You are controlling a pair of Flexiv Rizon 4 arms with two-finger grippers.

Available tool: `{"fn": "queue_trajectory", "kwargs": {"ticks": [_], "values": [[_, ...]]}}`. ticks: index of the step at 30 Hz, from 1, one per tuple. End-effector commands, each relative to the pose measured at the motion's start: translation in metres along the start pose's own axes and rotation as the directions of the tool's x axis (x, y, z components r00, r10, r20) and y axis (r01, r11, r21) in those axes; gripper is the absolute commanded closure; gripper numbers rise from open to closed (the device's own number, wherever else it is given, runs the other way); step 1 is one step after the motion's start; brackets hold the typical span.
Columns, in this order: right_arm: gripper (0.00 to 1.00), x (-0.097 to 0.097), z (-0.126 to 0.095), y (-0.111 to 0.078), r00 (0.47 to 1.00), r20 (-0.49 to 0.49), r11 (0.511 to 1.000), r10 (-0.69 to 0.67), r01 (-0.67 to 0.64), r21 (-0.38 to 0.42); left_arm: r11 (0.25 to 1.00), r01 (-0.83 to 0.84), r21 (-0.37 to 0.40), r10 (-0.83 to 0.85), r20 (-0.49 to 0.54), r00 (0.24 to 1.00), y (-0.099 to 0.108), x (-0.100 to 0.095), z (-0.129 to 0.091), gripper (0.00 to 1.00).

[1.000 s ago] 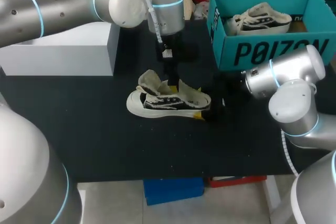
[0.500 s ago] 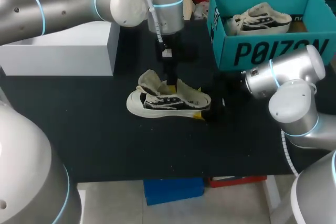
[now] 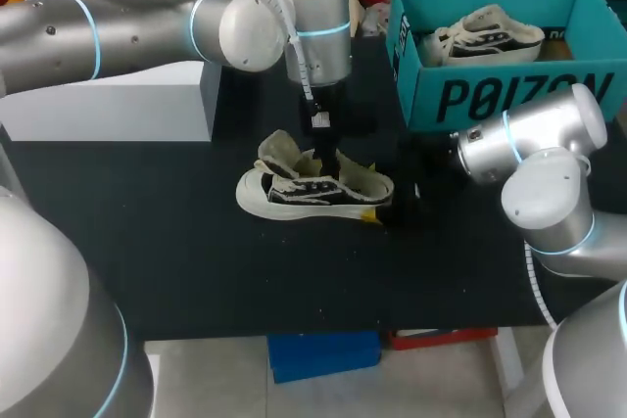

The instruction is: Take the shoe out of the shoebox, open the shoe tongue, remove and reinsert the insole, then place the shoe into the shoebox

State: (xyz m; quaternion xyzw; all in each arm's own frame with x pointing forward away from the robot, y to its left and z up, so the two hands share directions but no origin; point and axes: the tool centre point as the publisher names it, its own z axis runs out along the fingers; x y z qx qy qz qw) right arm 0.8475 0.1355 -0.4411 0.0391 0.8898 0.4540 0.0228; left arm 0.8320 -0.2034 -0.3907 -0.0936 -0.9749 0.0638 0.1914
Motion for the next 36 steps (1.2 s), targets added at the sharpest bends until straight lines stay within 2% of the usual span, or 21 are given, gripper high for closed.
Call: {"fn": "queue_trajectory", "kwargs": {"ticks": [1, 13, 29, 31, 32, 36], "values": [[1.0, 0.0, 0.003, -0.001, 1.0, 0.001, 1.0, 0.001, -0.001, 0.001, 1.0, 0.004, -0.008, -0.004, -0.01, 1.0, -0.004, -0.006, 0.009, 1.0], [1.0, 0.0, 0.003, -0.001, 1.0, 0.001, 1.0, 0.001, -0.001, 0.001, 1.0, 0.015, -0.023, -0.015, -0.025, 1.0, -0.003, 0.0, 0.028, 1.0], [1.0, 0.0, 0.003, -0.001, 1.0, 0.001, 1.0, 0.001, -0.001, 0.001, 0.999, 0.033, -0.039, -0.034, -0.028, 0.999, -0.003, 0.004, 0.04, 1.0], [1.0, 0.0, 0.003, -0.001, 1.0, 0.001, 1.0, 0.001, -0.001, 0.001, 0.999, 0.034, -0.037, -0.035, -0.026, 0.999, -0.003, 0.005, 0.04, 0.69], [1.0, 0.0, 0.003, -0.001, 1.0, 0.001, 1.0, 0.001, -0.001, 0.001, 0.999, 0.037, -0.039, -0.038, -0.019, 0.999, -0.002, 0.004, 0.039, 0.63], [1.0, 0.0, 0.003, -0.001, 1.0, 0.001, 1.0, 0.001, -0.001, 0.001, 0.998, 0.045, -0.051, -0.045, 0.005, 0.999, 0.0, 0.004, 0.037, 0.65]]}}
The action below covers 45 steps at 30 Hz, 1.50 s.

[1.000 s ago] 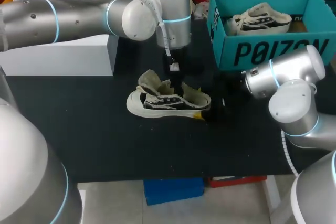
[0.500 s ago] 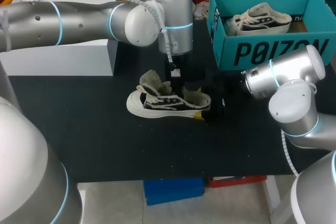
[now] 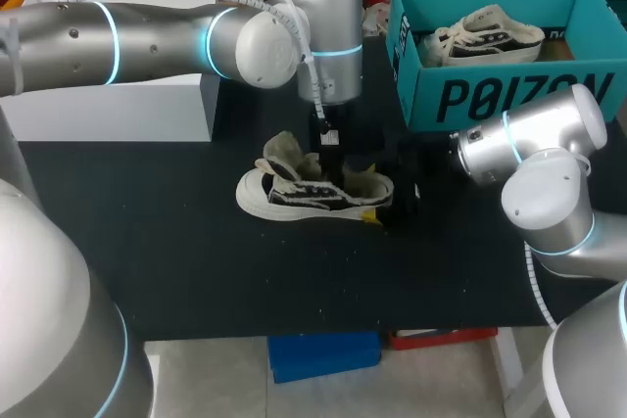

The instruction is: Take the shoe out of the shoebox, open the shoe tongue, remove and reinsert the insole, then place the shoe into the shoebox

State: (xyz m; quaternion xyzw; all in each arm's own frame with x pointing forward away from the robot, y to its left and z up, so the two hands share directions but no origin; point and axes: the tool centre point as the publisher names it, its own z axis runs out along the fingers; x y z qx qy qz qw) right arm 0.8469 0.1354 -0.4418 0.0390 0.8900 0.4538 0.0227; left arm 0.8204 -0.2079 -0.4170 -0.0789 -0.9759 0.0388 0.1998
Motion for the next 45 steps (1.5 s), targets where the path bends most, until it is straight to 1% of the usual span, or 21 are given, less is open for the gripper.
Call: {"fn": "queue_trajectory", "kwargs": {"ticks": [1, 7, 15, 18, 22, 26, 29, 31, 34, 40, 45], "values": [[1.0, -0.001, 0.002, 0.0, 1.0, 0.001, 1.0, 0.001, -0.001, 0.0, 1.0, 0.01, -0.017, -0.009, 0.032, 0.999, 0.003, 0.003, 0.008, 0.66], [1.0, -0.001, 0.002, 0.0, 1.0, 0.001, 1.0, 0.001, -0.001, 0.0, 0.997, 0.04, -0.061, -0.035, 0.083, 0.996, 0.008, -0.002, 0.012, 0.67], [1.0, -0.001, 0.002, 0.0, 1.0, 0.001, 1.0, 0.001, -0.001, 0.0, 0.985, 0.106, -0.138, -0.077, 0.198, 0.977, 0.016, -0.012, 0.019, 0.67], [1.0, -0.001, 0.002, 0.0, 1.0, 0.001, 1.0, 0.001, -0.001, 0.0, 0.977, 0.122, -0.175, -0.073, 0.261, 0.963, 0.018, -0.014, 0.02, 0.64], [1.0, -0.001, 0.002, 0.0, 1.0, 0.001, 1.0, 0.001, -0.001, 0.0, 0.959, 0.157, -0.236, -0.06, 0.371, 0.927, 0.02, -0.016, 0.027, 0.65], [1.0, -0.001, 0.002, 0.0, 1.0, 0.001, 1.0, 0.001, -0.001, 0.0, 0.944, 0.193, -0.269, -0.058, 0.44, 0.896, 0.025, -0.02, 0.032, 0.64], [1.0, -0.001, 0.002, 0.0, 1.0, 0.001, 1.0, 0.001, -0.001, 0.0, 0.936, 0.212, -0.282, -0.053, 0.482, 0.875, 0.03, -0.029, 0.036, 0.65], [1.0, -0.001, 0.002, 0.0, 1.0, 0.001, 1.0, 0.001, -0.001, 0.0, 0.936, 0.218, -0.275, -0.055, 0.498, 0.865, 0.033, -0.031, 0.035, 0.66], [1.0, -0.001, 0.002, 0.0, 1.0, 0.001, 1.0, 0.001, -0.001, 0.0, 0.934, 0.225, -0.276, -0.054, 0.514, 0.856, 0.039, -0.042, 0.038, 0.65], [1.0, -0.001, 0.002, 0.0, 1.0, 0.001, 1.0, 0.001, -0.001, 0.0, 0.931, 0.268, -0.248, -0.081, 0.576, 0.814, 0.052, -0.064, 0.041, 0.64], [1.0, -0.001, 0.002, 0.0, 1.0, 0.001, 1.0, 0.001, -0.001, 0.0, 0.933, 0.282, -0.225, -0.082, 0.629, 0.773, 0.057, -0.076, 0.039, 0.63]]}}
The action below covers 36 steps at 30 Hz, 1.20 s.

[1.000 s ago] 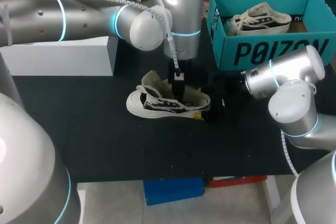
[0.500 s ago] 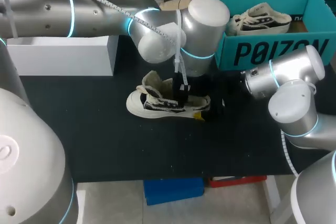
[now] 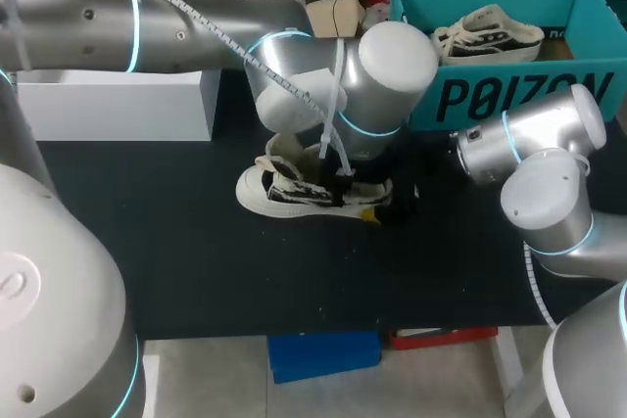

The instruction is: Take the shoe out of the shoebox, open the shoe tongue, remove and reinsert the insole, then place the shoe into the shoebox

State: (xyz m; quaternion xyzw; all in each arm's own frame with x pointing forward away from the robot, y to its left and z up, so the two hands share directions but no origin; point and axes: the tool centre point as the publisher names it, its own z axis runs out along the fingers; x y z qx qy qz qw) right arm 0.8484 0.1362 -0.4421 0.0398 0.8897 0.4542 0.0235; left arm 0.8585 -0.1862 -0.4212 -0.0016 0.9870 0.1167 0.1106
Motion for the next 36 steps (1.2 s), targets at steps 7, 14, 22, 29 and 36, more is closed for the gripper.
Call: {"fn": "queue_trajectory", "kwargs": {"ticks": [7, 14, 22, 29, 36], "values": [[1.0, 0.001, 0.001, -0.001, 1.0, -0.001, 1.0, 0.0, 0.0, 0.001, 0.998, 0.036, 0.055, -0.042, 0.097, 0.994, 0.002, -0.017, 0.073, 0.64], [1.0, 0.001, 0.001, -0.001, 1.0, -0.001, 1.0, 0.0, 0.0, 0.001, 0.997, 0.045, 0.06, -0.051, 0.11, 0.993, -0.001, -0.017, 0.073, 0.68], [1.0, 0.001, 0.001, -0.001, 1.0, -0.001, 1.0, 0.0, 0.0, 0.001, 0.997, 0.044, 0.061, -0.049, 0.081, 0.996, -0.007, -0.015, 0.079, 1.0], [1.0, 0.001, 0.001, -0.001, 1.0, -0.001, 1.0, 0.0, 0.0, 0.001, 0.998, 0.02, 0.066, -0.024, 0.056, 0.998, -0.006, -0.012, 0.066, 1.0], [1.0, 0.001, 0.001, -0.001, 1.0, -0.001, 1.0, 0.0, 0.0, 0.001, 0.992, -0.011, 0.125, 0.018, -0.055, 0.998, 0.003, -0.003, 0.038, 1.0]]}}
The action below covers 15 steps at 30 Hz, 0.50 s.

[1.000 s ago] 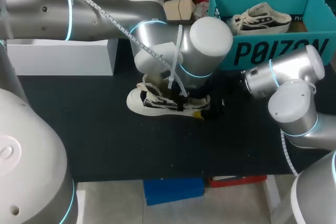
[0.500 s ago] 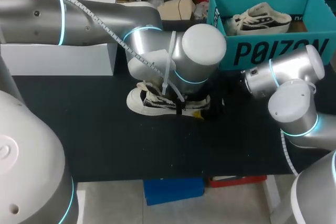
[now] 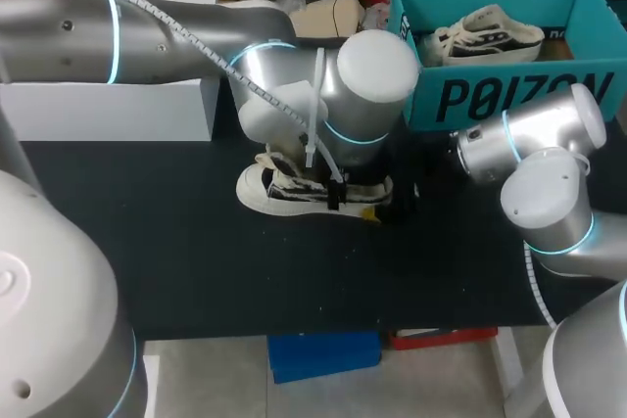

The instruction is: Take the shoe out of the shoebox, open the shoe tongue, remove and reinsert the insole, then place the shoe into the shoebox

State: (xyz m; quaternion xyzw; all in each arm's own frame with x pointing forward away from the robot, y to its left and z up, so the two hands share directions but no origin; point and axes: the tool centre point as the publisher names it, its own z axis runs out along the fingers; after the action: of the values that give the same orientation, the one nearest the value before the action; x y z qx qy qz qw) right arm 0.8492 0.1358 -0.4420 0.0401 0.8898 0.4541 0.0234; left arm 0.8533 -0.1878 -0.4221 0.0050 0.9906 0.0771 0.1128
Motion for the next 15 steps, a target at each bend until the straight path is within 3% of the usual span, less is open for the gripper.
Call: {"fn": "queue_trajectory", "kwargs": {"ticks": [1, 9, 15], "values": [[1.0, 0.002, 0.002, 0.0, 1.0, -0.001, 1.0, 0.0, 0.0, 0.001, 0.999, -0.014, 0.05, 0.017, -0.063, 0.998, 0.009, -0.008, 0.033, 1.0], [1.0, 0.002, 0.002, 0.0, 1.0, -0.001, 1.0, 0.0, 0.0, 0.001, 0.992, -0.017, 0.127, 0.028, -0.082, 0.996, 0.016, 0.002, -0.008, 1.0], [1.0, 0.002, 0.002, 0.0, 1.0, -0.001, 1.0, 0.0, 0.0, 0.001, 0.982, -0.009, 0.189, 0.03, -0.106, 0.994, 0.02, 0.003, -0.026, 1.0]]}}
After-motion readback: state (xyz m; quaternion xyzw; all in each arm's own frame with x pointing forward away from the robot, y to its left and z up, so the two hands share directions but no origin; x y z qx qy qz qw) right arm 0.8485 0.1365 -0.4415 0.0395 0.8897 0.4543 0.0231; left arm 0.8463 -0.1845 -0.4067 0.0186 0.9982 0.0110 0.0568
